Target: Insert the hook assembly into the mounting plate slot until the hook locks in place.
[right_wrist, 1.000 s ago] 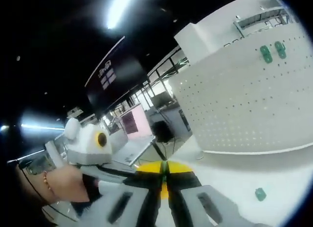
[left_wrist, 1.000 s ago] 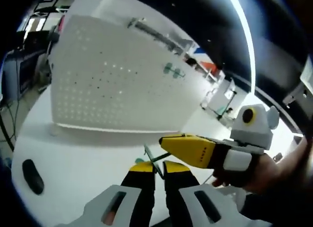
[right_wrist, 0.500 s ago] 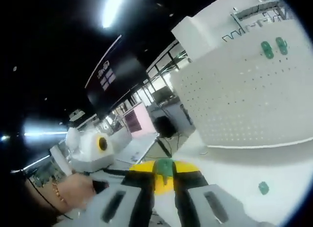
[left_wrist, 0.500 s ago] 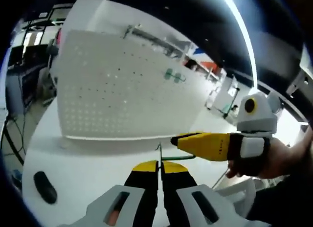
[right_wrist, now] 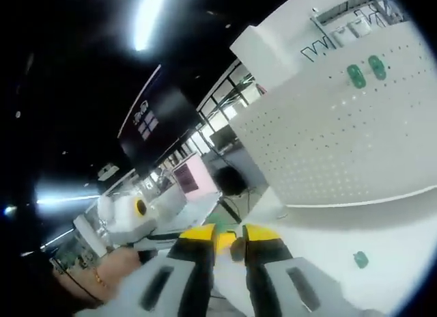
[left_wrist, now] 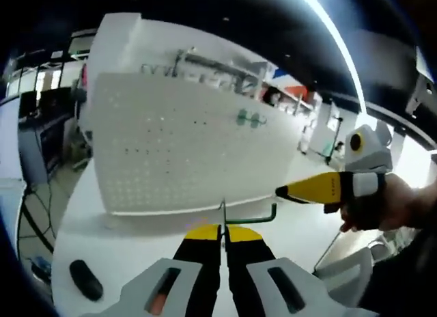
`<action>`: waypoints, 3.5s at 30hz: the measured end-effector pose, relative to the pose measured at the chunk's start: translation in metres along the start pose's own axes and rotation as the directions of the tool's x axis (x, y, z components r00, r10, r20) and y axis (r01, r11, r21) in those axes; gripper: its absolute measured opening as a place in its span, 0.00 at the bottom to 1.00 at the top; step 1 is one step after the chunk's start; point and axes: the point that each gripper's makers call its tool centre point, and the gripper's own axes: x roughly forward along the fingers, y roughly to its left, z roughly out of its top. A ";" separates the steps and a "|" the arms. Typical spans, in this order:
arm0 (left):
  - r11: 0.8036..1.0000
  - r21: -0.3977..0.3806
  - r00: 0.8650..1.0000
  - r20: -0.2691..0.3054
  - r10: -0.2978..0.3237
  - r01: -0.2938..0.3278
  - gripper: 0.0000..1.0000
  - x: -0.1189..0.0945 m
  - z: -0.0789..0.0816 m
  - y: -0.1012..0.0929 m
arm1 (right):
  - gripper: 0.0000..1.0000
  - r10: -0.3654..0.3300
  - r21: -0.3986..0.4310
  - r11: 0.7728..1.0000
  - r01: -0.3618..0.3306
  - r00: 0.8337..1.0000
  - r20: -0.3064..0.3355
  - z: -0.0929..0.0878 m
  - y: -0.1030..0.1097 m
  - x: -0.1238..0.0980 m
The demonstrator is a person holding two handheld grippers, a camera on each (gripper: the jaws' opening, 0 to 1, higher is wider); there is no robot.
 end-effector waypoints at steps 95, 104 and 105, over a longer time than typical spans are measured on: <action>0.980 0.129 0.988 0.004 -0.156 0.154 1.00 0.014 -0.015 -0.060 | 0.00 -0.120 -0.187 0.973 0.134 0.989 0.088 0.016 -0.055 -0.002; 0.980 0.095 0.984 0.007 -0.177 0.175 1.00 0.021 -0.011 -0.068 | 0.00 -0.232 -0.128 0.959 0.254 0.959 0.162 0.035 -0.091 -0.012; 0.979 0.095 0.984 0.007 -0.181 0.179 1.00 0.022 -0.011 -0.069 | 0.00 -0.240 -0.133 0.955 0.264 0.955 0.172 0.039 -0.095 -0.014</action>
